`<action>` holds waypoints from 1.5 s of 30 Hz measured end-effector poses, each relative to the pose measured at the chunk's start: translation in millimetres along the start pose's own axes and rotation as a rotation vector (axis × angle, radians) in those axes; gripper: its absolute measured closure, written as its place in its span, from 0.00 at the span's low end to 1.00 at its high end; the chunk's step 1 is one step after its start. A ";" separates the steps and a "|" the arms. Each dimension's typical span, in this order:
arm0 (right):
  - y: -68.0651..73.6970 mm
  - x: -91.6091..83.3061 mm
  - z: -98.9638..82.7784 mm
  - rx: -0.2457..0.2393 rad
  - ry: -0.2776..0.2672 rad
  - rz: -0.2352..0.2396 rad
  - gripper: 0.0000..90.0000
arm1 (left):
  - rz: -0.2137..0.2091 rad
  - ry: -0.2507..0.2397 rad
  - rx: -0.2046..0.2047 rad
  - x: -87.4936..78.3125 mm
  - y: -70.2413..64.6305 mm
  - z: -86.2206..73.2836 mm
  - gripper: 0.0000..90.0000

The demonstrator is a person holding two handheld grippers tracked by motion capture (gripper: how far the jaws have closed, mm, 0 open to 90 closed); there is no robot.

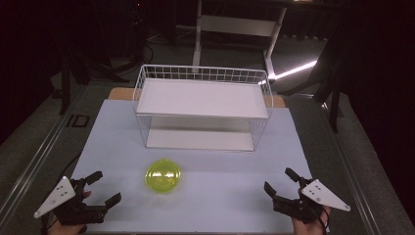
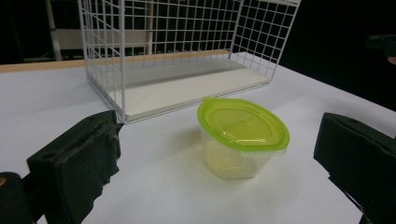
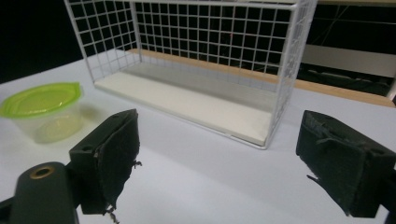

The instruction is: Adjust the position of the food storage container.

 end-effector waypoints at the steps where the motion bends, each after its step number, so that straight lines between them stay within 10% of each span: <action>1: 1.9 0.9 0.9 0.000 0.000 0.014 0.15 | -0.018 0.003 0.005 0.4 -3.5 0.8 0.02; 15: 14.1 -2.0 11.4 -0.034 -0.020 0.025 0.15 | 0.017 0.040 -0.037 4.6 -30.2 11.4 0.02; 20: 14.7 -2.1 12.7 -0.022 -0.029 0.027 0.15 | 0.027 0.083 -0.009 10.3 -31.1 6.1 0.43; 22: 14.9 -1.3 13.0 -0.022 -0.027 0.030 0.15 | 0.092 0.109 0.028 15.6 -34.6 3.1 0.64; 29: 17.9 -0.4 13.7 -0.027 -0.020 0.045 0.15 | 0.190 0.171 0.085 31.3 -29.9 0.2 0.94; 35: 17.9 -0.5 13.9 -0.024 -0.023 0.050 0.15 | 0.207 0.240 -0.038 44.5 -16.1 -8.0 1.00; 45: 17.9 0.9 13.0 -0.021 -0.018 0.054 0.15 | 0.165 0.392 -0.017 65.2 -22.9 -36.2 1.00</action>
Point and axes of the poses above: each handheld gripper's, and its own axes: x roughly forward along the jaws, z roughly out of its top, y roughly to its left, the point moved 1 cm from there along x, roughly forward along the jaws, and after that the axes turned 15 degrees about -x, right-handed, at the moved point
